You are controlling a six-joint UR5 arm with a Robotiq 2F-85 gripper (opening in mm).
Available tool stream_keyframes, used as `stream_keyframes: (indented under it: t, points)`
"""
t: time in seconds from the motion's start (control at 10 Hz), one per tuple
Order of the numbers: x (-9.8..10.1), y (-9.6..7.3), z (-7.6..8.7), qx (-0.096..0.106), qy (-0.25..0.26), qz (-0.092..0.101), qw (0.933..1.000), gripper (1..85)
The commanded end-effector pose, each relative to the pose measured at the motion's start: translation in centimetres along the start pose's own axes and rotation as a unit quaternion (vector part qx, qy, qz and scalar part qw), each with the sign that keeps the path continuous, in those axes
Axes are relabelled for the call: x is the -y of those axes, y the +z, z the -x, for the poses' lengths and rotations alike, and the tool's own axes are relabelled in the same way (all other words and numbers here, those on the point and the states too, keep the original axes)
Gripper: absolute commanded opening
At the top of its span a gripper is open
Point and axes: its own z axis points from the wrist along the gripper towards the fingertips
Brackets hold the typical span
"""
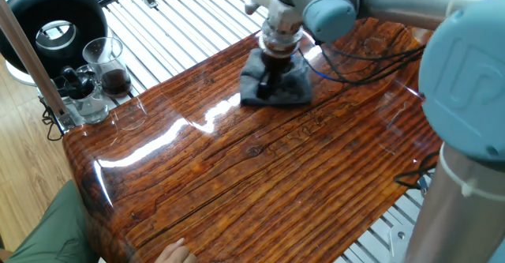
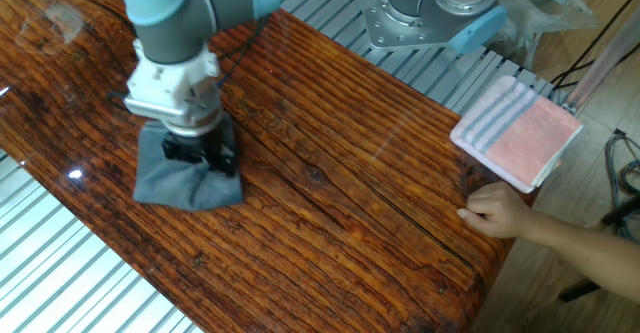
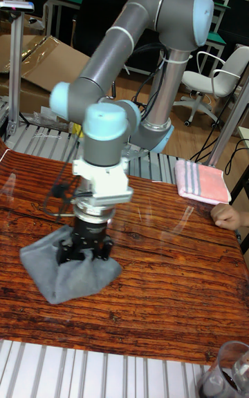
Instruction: Clean the table with a cloth
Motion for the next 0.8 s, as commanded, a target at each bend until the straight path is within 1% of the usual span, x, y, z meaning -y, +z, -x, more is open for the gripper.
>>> stream_keyframes:
  t: [0.0, 0.1, 0.2, 0.3, 0.4, 0.5, 0.6, 0.7]
  points:
    - [-2.8, 0.8, 0.8, 0.015, 0.031, -0.023, 0.9992, 1.0]
    - [-2.7, 0.8, 0.5, 0.008, -0.006, -0.027, 0.9996, 1.0]
    - [-3.7, 0.9, 0.0, -0.001, -0.054, -0.007, 0.9985, 1.0]
    - [-4.1, 0.9, -0.5, -0.010, -0.083, 0.002, 0.9965, 1.0]
    - [-2.7, 0.8, 0.2, 0.000, -0.100, -0.025, 0.9947, 1.0]
    - [-3.4, 0.9, 0.0, -0.001, -0.083, -0.012, 0.9965, 1.0]
    - [-4.1, 0.9, -0.4, -0.008, -0.071, 0.001, 0.9974, 1.0]
    - [-5.3, 0.8, -0.7, -0.014, -0.050, 0.025, 0.9984, 1.0]
